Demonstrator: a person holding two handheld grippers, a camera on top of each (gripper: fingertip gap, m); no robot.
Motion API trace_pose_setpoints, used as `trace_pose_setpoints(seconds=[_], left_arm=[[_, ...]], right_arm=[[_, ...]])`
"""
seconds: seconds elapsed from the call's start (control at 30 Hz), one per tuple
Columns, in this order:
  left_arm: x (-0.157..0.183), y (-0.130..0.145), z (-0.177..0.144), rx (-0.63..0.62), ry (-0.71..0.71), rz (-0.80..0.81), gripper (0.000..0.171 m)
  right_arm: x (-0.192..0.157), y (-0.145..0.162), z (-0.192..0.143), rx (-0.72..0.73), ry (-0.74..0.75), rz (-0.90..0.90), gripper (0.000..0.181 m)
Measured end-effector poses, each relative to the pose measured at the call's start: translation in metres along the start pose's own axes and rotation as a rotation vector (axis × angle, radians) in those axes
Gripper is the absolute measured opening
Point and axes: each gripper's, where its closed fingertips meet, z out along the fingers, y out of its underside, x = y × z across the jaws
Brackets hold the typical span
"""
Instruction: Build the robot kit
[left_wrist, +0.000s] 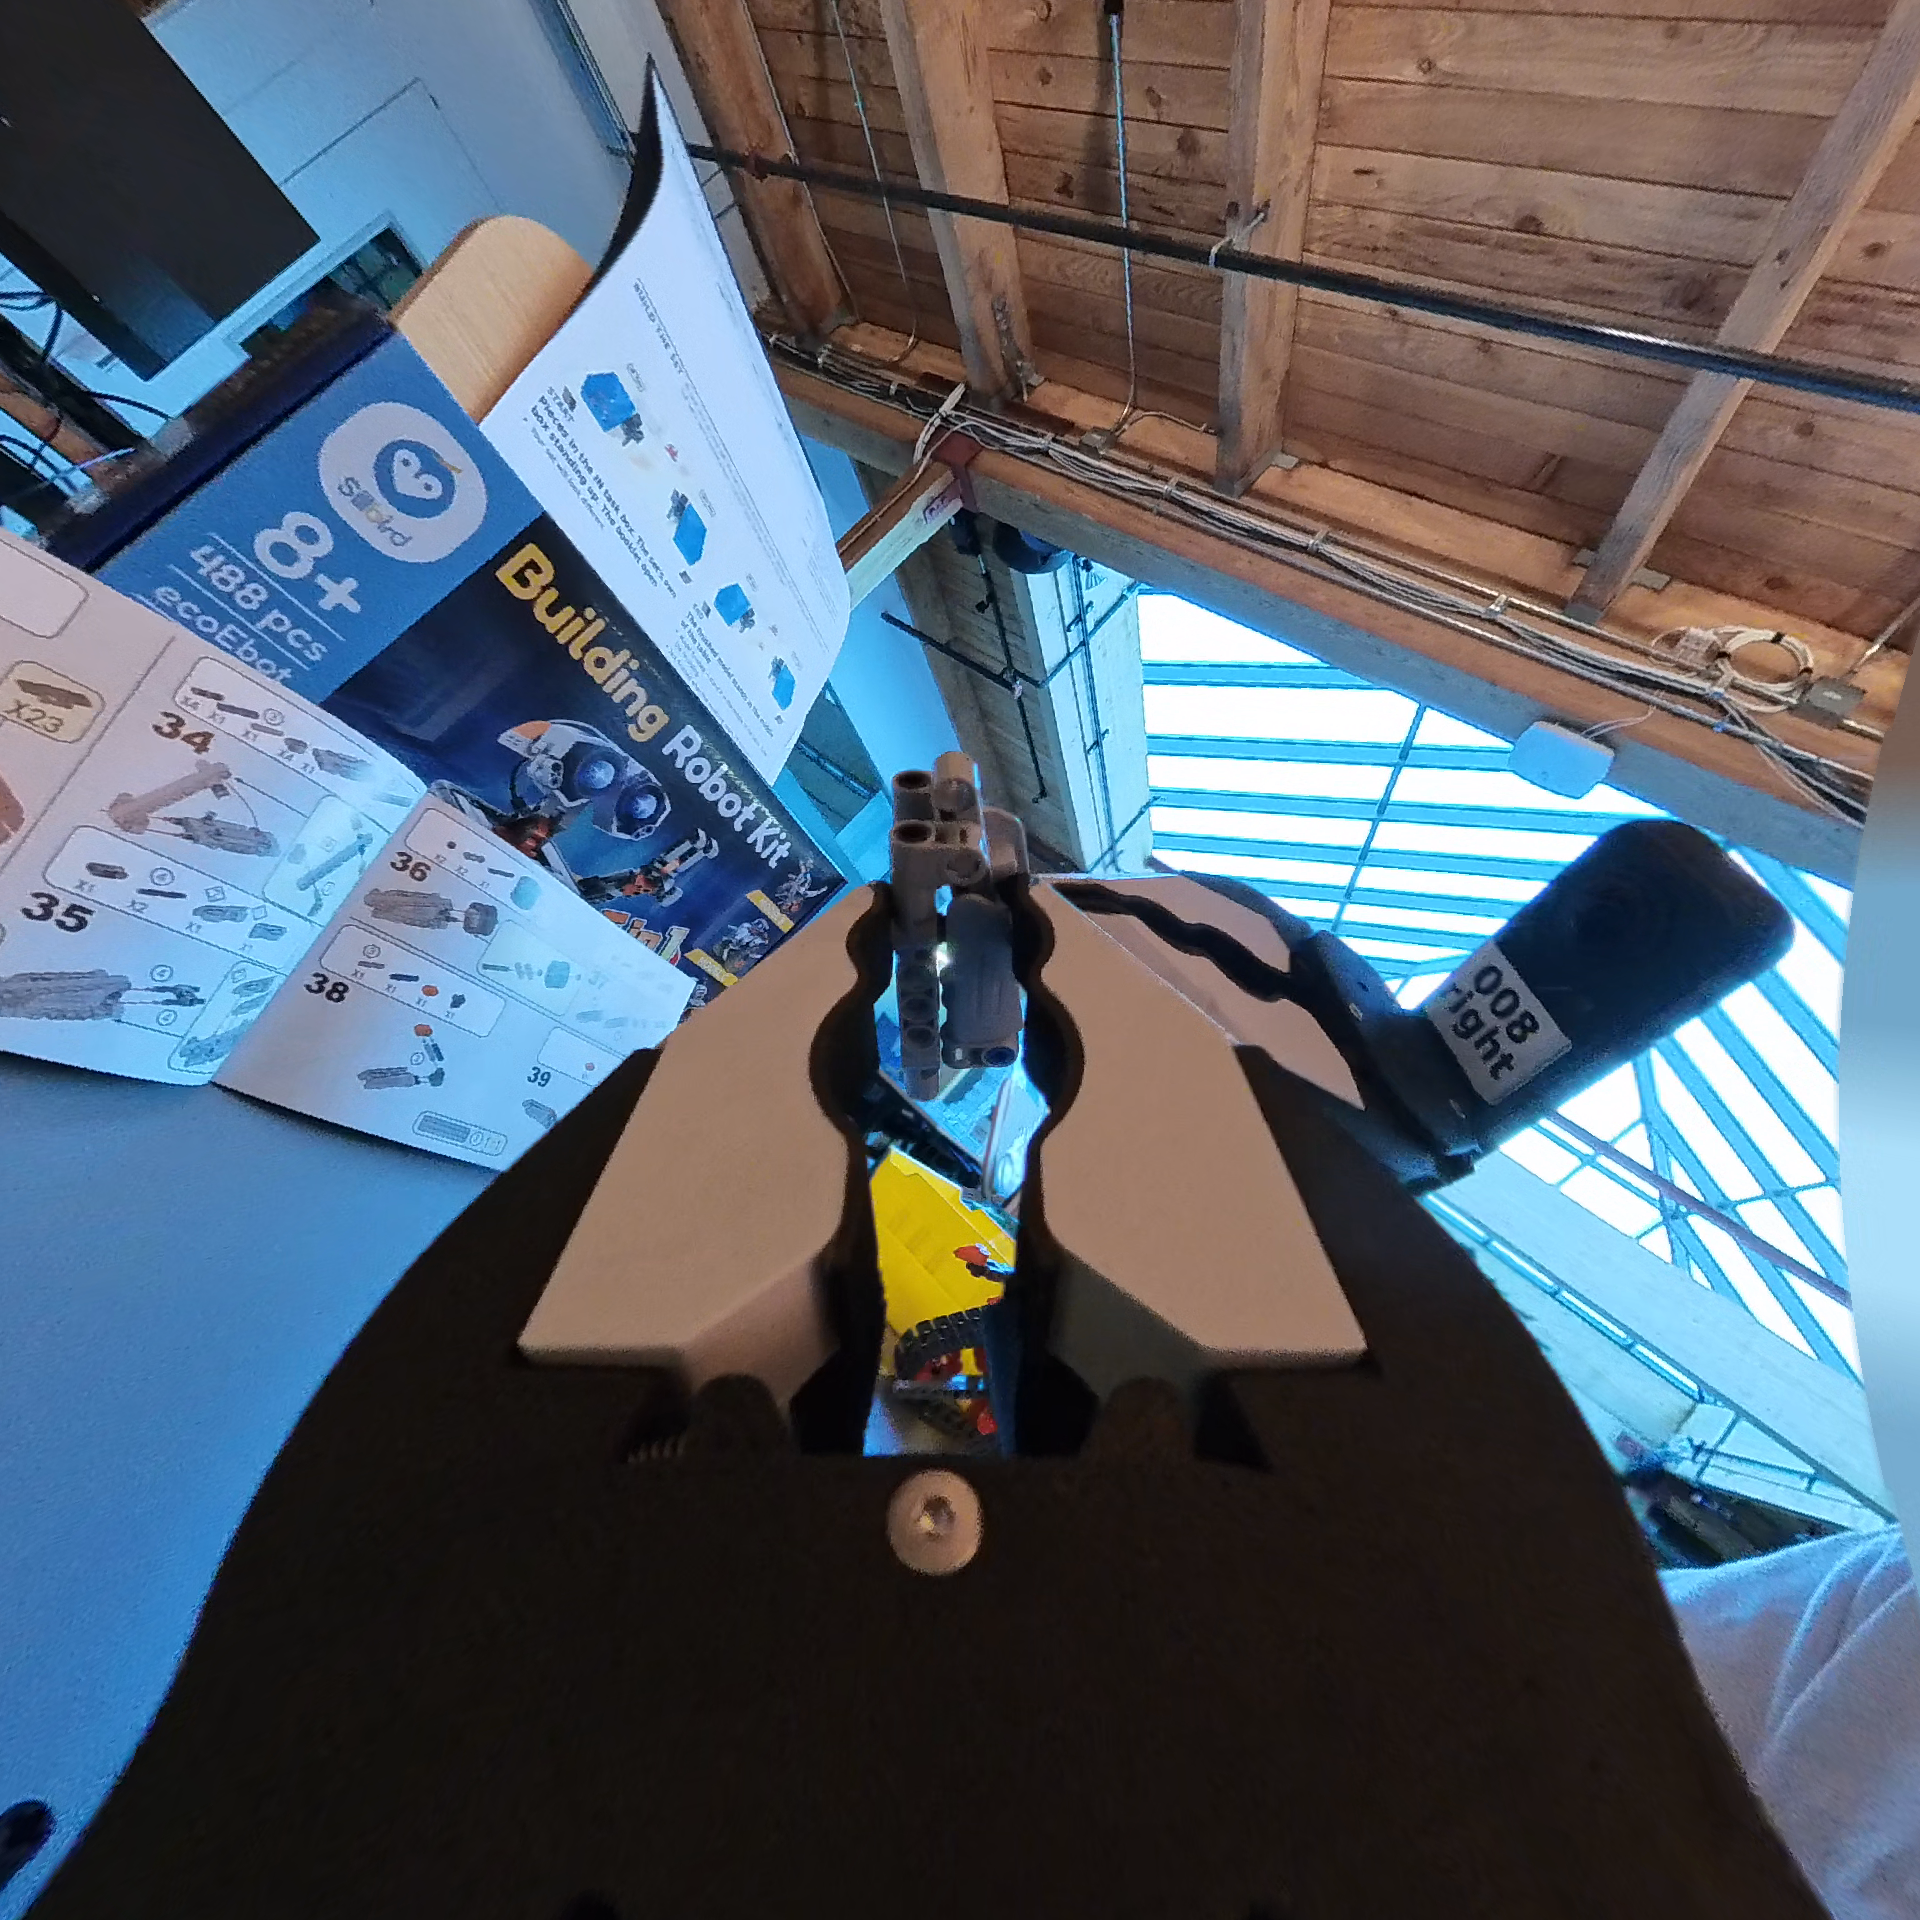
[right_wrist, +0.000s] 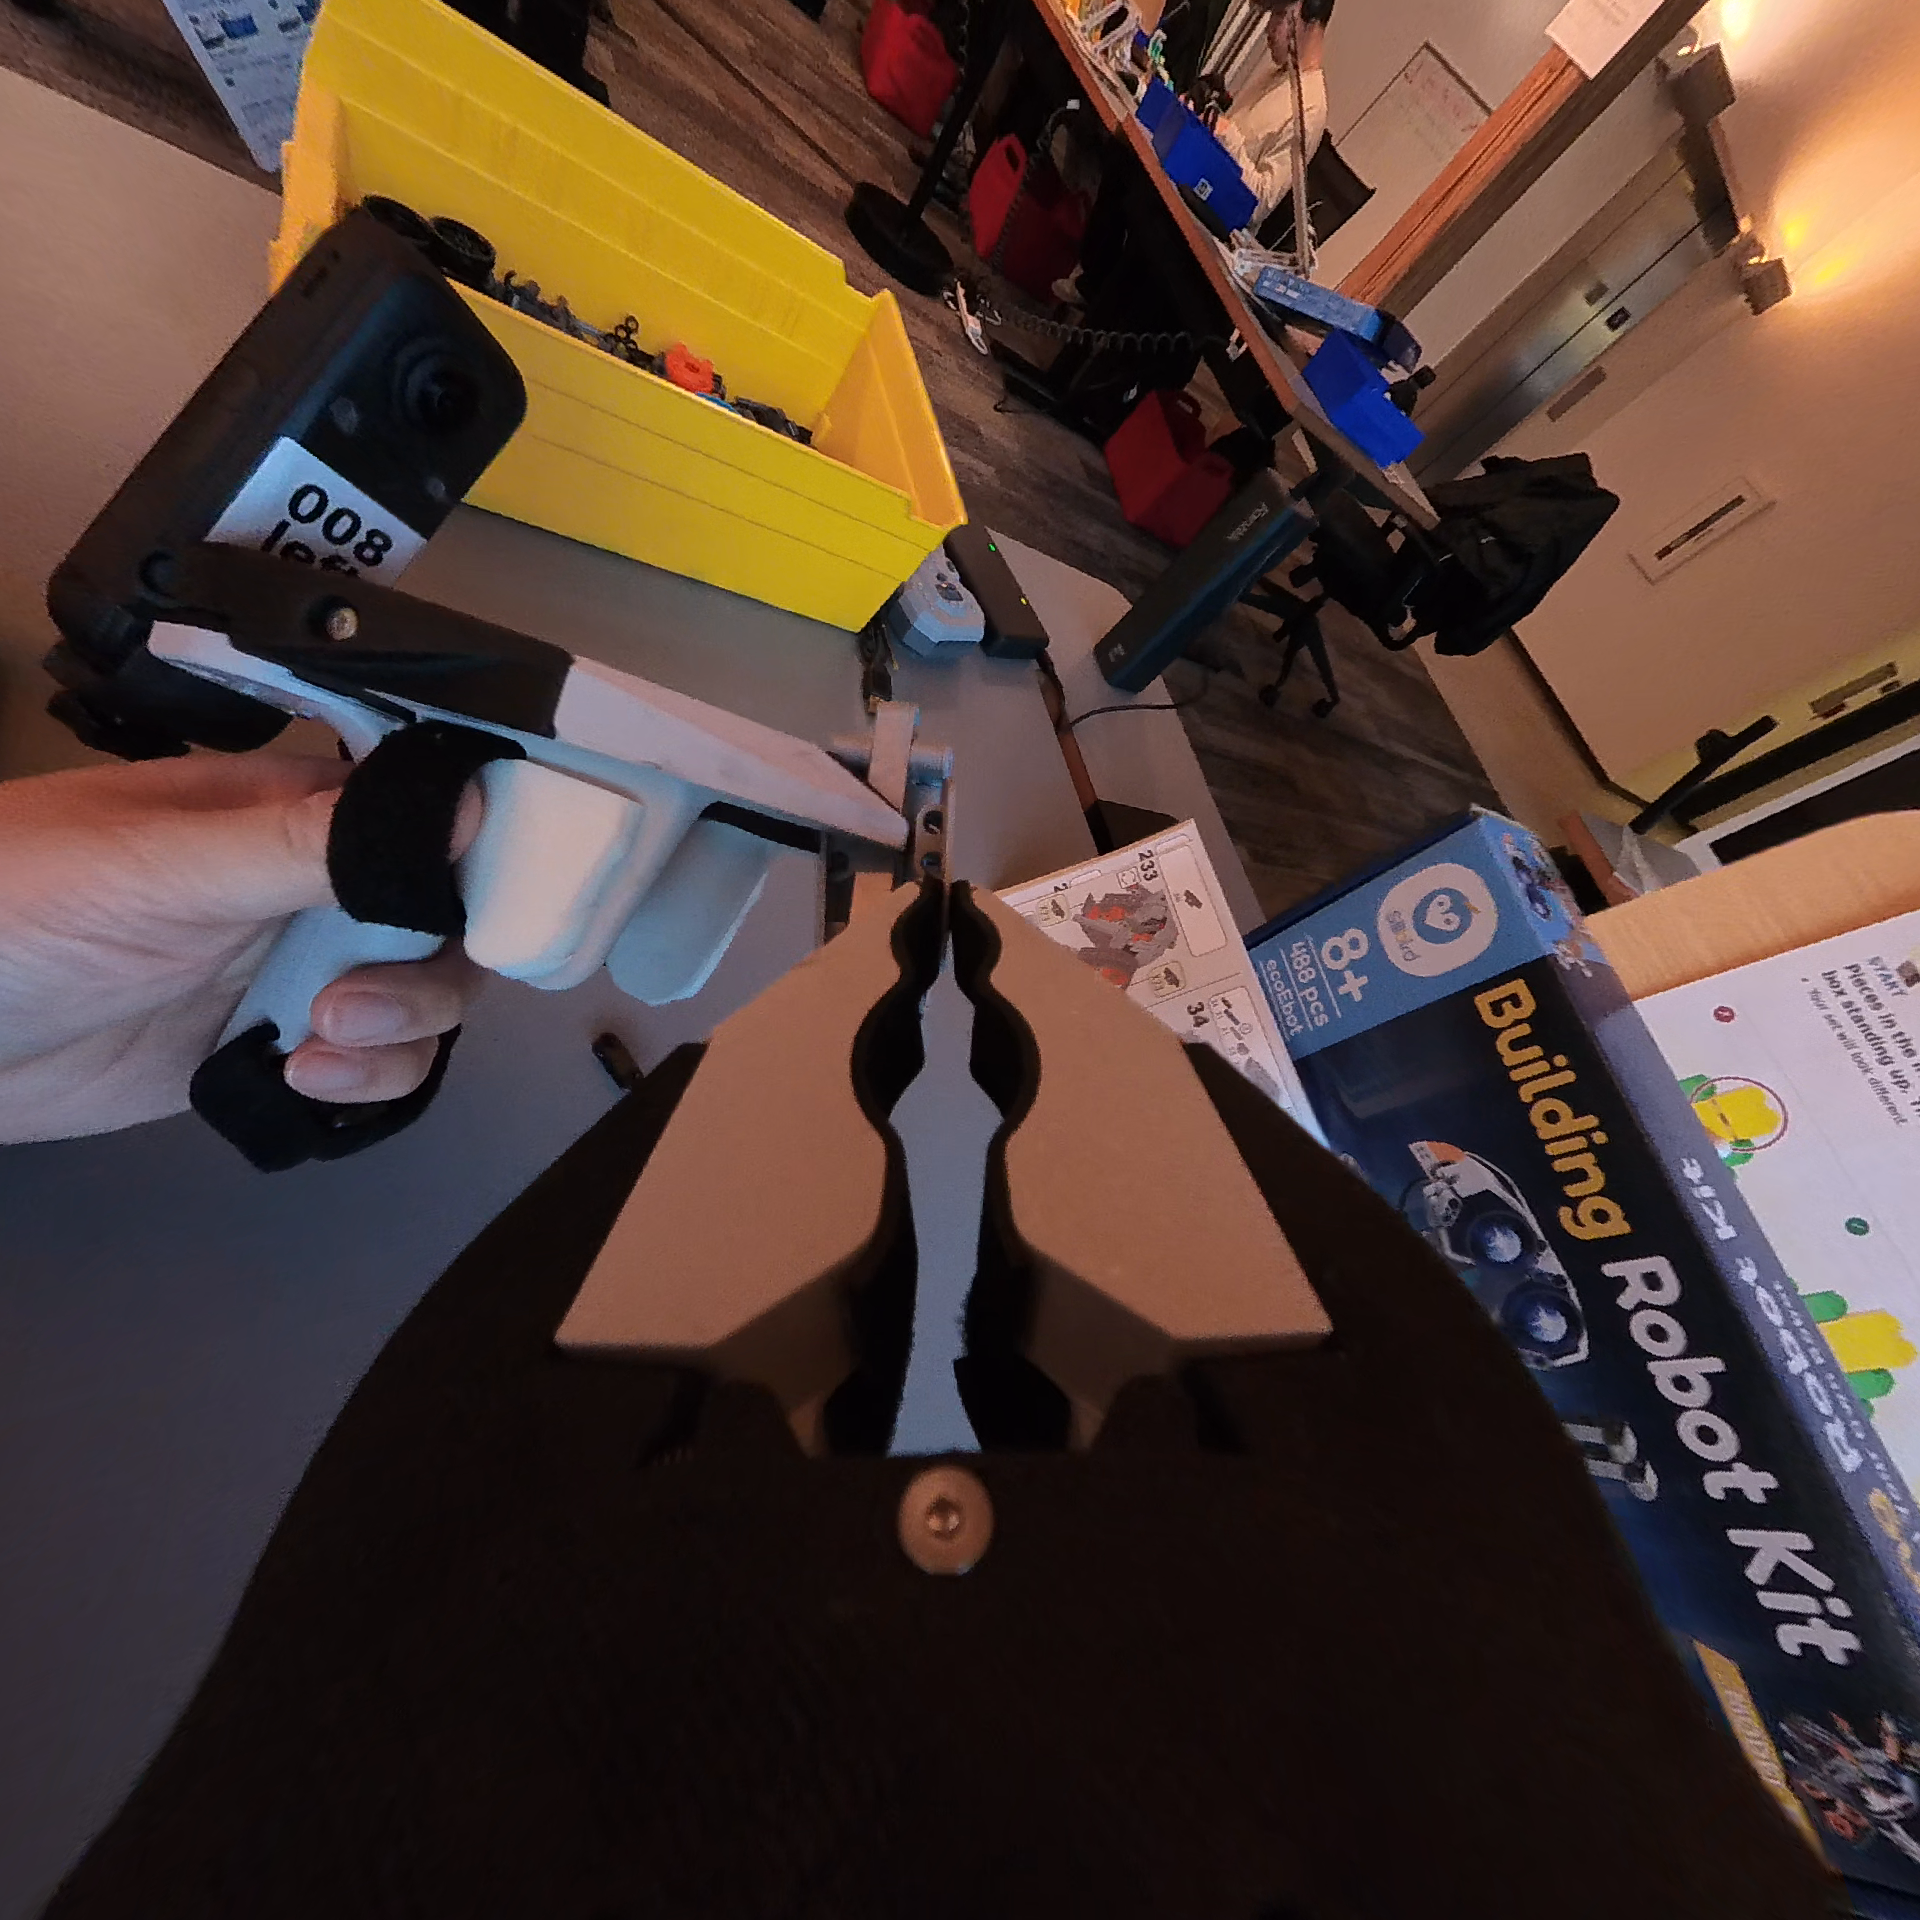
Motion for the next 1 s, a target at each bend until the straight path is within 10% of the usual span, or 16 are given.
trace_pose_setpoints(seconds=[1.0], left_arm=[[-0.002, -0.01, -0.003, 0.081, 0.04, -0.136, 0.031]], right_arm=[[-0.003, 0.002, 0.009, -0.049, 0.127, -0.128, 0.001]])
